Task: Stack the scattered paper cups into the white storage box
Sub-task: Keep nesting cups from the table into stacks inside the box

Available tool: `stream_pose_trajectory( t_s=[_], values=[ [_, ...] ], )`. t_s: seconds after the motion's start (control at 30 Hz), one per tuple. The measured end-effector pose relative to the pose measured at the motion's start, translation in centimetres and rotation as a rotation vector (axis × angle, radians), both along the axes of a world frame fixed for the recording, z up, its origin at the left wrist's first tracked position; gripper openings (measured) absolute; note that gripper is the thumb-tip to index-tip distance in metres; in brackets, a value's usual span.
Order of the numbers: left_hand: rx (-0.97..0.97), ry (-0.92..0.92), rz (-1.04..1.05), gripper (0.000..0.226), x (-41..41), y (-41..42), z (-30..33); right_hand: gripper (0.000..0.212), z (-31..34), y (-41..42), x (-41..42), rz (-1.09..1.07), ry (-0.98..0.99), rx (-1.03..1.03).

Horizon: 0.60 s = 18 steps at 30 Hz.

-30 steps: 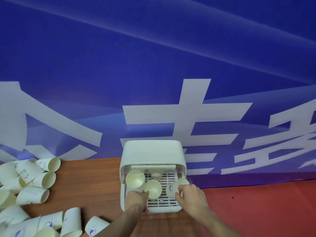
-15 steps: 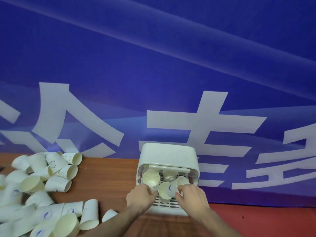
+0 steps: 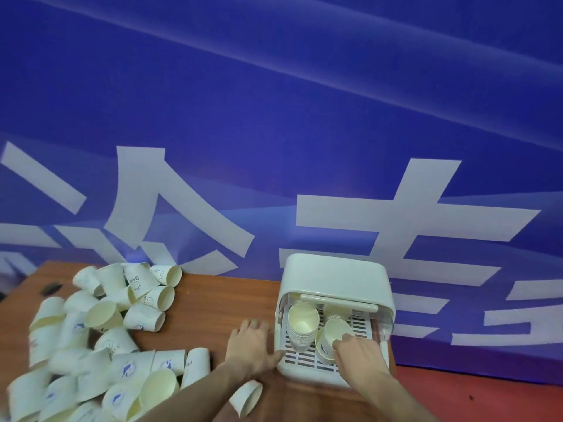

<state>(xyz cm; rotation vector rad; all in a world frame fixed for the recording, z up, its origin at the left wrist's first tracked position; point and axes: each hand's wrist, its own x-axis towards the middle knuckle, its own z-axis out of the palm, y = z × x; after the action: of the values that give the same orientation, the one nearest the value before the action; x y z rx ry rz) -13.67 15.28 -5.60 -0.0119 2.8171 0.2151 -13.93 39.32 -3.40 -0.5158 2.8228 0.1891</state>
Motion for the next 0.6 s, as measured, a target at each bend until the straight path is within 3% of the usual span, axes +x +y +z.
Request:
stream_pose_trajectory(
  t_s=[0.27,0.6],
  values=[
    [-0.002,-0.049,-0.039,0.069,-1.2,-1.5,-1.5,0.029,-1.2,-0.7,-0.7,-0.028,-0.057,0.007],
    [0.032,-0.012,-0.017,0.069,-1.2,-3.0,-1.2,0.029,0.7,-1.7,-0.5,-0.031,0.005,0.023]
  ],
)
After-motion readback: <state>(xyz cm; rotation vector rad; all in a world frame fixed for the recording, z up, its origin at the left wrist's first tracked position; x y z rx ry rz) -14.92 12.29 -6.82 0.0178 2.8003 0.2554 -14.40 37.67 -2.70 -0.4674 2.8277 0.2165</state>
